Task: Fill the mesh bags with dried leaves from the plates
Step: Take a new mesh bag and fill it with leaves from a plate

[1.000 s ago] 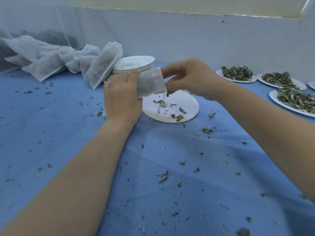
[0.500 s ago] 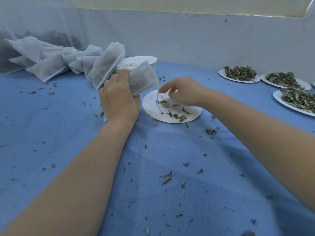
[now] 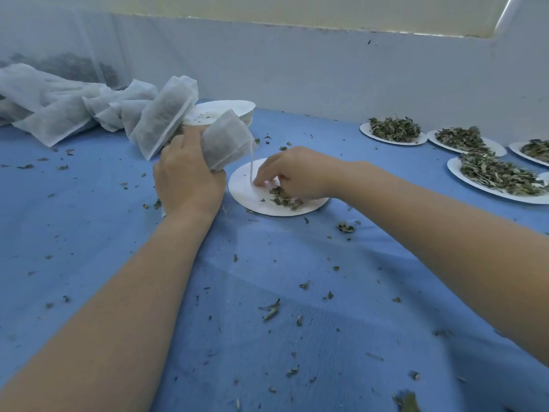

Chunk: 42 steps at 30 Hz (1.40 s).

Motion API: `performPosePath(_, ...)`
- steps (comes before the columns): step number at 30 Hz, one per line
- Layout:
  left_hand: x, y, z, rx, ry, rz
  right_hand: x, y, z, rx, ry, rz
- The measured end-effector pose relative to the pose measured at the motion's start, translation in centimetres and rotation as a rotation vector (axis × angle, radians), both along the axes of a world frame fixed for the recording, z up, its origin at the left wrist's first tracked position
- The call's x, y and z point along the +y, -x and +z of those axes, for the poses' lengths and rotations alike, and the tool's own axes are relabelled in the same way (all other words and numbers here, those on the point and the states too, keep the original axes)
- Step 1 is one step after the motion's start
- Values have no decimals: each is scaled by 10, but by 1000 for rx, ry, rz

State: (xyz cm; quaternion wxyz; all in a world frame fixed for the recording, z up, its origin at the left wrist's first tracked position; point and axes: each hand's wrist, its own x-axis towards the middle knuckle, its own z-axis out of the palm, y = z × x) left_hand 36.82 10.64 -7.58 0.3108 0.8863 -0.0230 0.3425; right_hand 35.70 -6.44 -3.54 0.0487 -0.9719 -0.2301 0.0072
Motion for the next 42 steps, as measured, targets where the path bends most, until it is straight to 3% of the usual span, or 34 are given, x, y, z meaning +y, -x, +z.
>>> performPosePath(4,-1,1,-1,8,-5,-32,-13,10,12,-18,-82,-53)
performPosePath(9,-1,2,0,19,-84,-103,-13,16,12,61,103,-236)
performPosePath(17,-2,4,1,30,-76,-131,-15,24,16,207,-106,-203)
performPosePath(22,-1,4,2,36,-68,-137,-23,24,10,315,-7,-70)
performPosePath(30,-1,4,1,39,-74,-142,-24,21,-3,256,-238,28)
performPosePath(37,-1,4,1,27,-72,-152,-18,25,-23,-24,-429,-12)
performPosePath(42,-1,4,0,20,-84,-155,-8,27,-26,-118,-276,-41)
